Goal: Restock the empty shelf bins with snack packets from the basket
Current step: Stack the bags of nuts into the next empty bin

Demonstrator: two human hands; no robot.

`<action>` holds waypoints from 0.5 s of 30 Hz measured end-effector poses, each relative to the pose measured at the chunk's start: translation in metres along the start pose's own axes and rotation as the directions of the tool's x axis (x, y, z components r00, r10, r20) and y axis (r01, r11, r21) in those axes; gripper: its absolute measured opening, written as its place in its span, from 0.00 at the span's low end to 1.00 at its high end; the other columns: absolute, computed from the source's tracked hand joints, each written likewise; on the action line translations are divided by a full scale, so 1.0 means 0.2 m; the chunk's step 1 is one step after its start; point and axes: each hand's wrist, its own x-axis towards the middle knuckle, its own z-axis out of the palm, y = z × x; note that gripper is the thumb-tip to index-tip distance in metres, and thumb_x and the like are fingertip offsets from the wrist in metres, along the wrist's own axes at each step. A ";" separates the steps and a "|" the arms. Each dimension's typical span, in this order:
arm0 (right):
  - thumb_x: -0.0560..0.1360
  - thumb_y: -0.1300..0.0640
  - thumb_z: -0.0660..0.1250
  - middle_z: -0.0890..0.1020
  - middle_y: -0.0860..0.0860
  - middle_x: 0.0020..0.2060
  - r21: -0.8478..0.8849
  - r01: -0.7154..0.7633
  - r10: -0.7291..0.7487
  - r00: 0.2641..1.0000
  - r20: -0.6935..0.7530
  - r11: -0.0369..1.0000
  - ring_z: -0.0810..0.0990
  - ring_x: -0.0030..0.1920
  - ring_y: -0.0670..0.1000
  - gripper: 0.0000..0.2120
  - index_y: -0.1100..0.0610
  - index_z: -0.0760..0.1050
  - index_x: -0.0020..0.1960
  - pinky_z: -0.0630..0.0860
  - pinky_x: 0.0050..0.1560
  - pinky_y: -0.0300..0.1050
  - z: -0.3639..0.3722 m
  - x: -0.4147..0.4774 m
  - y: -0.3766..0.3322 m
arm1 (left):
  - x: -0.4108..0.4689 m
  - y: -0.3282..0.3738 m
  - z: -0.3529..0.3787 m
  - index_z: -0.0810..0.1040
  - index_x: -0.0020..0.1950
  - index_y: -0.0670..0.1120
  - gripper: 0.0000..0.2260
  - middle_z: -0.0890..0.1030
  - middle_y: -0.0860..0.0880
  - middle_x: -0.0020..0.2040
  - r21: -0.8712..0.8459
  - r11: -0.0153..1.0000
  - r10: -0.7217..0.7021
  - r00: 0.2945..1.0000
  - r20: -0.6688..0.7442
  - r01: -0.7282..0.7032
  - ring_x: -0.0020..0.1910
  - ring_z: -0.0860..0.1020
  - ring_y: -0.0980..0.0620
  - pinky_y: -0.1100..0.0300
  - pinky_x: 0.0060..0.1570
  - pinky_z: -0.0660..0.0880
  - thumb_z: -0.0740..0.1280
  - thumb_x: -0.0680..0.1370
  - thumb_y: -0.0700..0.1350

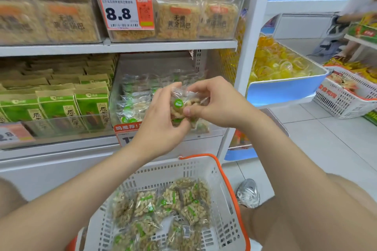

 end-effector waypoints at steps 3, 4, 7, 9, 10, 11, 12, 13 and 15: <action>0.68 0.47 0.83 0.85 0.44 0.47 -0.093 0.030 -0.039 0.995 -0.097 0.995 0.84 0.47 0.47 0.17 0.43 0.83 0.54 0.81 0.56 0.50 -0.05 0.06 0.01 | 0.13 -0.01 -0.02 0.67 0.78 0.50 0.31 0.72 0.51 0.67 0.061 0.997 0.050 0.997 0.052 -0.053 0.57 0.76 0.60 0.55 0.62 0.76 0.74 0.78 0.49; 0.69 0.48 0.82 0.85 0.43 0.47 -0.105 0.026 -0.044 0.983 -0.178 0.994 0.83 0.48 0.49 0.15 0.44 0.82 0.53 0.81 0.55 0.49 -0.06 0.08 0.02 | 0.17 -0.01 -0.02 0.66 0.78 0.49 0.31 0.72 0.50 0.67 0.095 0.994 0.048 0.996 0.068 -0.054 0.61 0.75 0.58 0.54 0.66 0.74 0.74 0.78 0.50; 0.73 0.51 0.78 0.83 0.45 0.47 -0.214 -0.023 -0.072 0.903 -0.423 0.976 0.81 0.52 0.54 0.13 0.48 0.79 0.55 0.78 0.51 0.51 -0.13 0.18 0.06 | 0.30 0.01 -0.04 0.59 0.82 0.44 0.34 0.68 0.46 0.75 0.261 0.965 -0.046 0.988 0.149 0.006 0.74 0.68 0.50 0.58 0.72 0.63 0.70 0.81 0.52; 0.77 0.54 0.73 0.82 0.51 0.48 -0.403 -0.088 -0.114 0.885 -0.451 0.911 0.79 0.53 0.60 0.13 0.53 0.75 0.59 0.73 0.45 0.53 -0.17 0.25 0.09 | 0.39 0.01 -0.06 0.58 0.82 0.42 0.32 0.64 0.43 0.78 0.398 0.917 -0.131 0.956 0.263 0.016 0.77 0.65 0.45 0.54 0.73 0.62 0.66 0.83 0.52; 0.77 0.57 0.71 0.81 0.53 0.46 -0.493 -0.110 -0.137 0.889 -0.437 0.863 0.79 0.51 0.62 0.12 0.55 0.73 0.59 0.69 0.42 0.52 -0.17 0.30 0.12 | 0.44 -0.01 -0.07 0.61 0.81 0.41 0.29 0.65 0.42 0.78 0.459 0.888 -0.167 0.935 0.312 0.005 0.77 0.65 0.43 0.50 0.75 0.64 0.64 0.84 0.52; 0.77 0.59 0.70 0.78 0.53 0.43 -0.564 -0.118 -0.156 0.897 -0.414 0.817 0.79 0.49 0.63 0.12 0.56 0.72 0.59 0.66 0.40 0.52 -0.16 0.34 0.13 | 0.48 -0.03 -0.07 0.65 0.78 0.40 0.27 0.67 0.41 0.76 0.505 0.863 -0.196 0.917 0.348 -0.007 0.75 0.67 0.41 0.46 0.74 0.66 0.64 0.84 0.52; 0.77 0.60 0.70 0.76 0.53 0.40 -0.635 -0.109 -0.181 0.910 -0.374 0.765 0.79 0.46 0.63 0.13 0.57 0.70 0.58 0.63 0.38 0.51 -0.15 0.39 0.16 | 0.53 -0.06 -0.07 0.68 0.75 0.39 0.24 0.70 0.40 0.74 0.535 0.845 -0.220 0.904 0.366 -0.011 0.73 0.69 0.39 0.44 0.72 0.68 0.63 0.83 0.52; 0.76 0.61 0.71 0.76 0.53 0.39 -0.709 -0.083 -0.220 0.920 -0.325 0.700 0.79 0.43 0.63 0.14 0.58 0.70 0.59 0.60 0.35 0.50 -0.14 0.43 0.17 | 0.56 -0.09 -0.05 0.70 0.72 0.39 0.22 0.72 0.39 0.72 0.552 0.834 -0.234 0.900 0.367 -0.009 0.72 0.71 0.38 0.43 0.71 0.70 0.63 0.83 0.51; 0.68 0.62 0.76 0.78 0.53 0.34 -0.842 -0.026 -0.286 0.934 -0.212 0.538 0.80 0.34 0.60 0.21 0.60 0.72 0.57 0.51 0.30 0.47 -0.10 0.49 0.20 | 0.61 -0.16 -0.02 0.74 0.69 0.40 0.18 0.75 0.40 0.69 0.574 0.819 -0.229 0.909 0.349 -0.014 0.68 0.74 0.38 0.42 0.68 0.71 0.60 0.83 0.49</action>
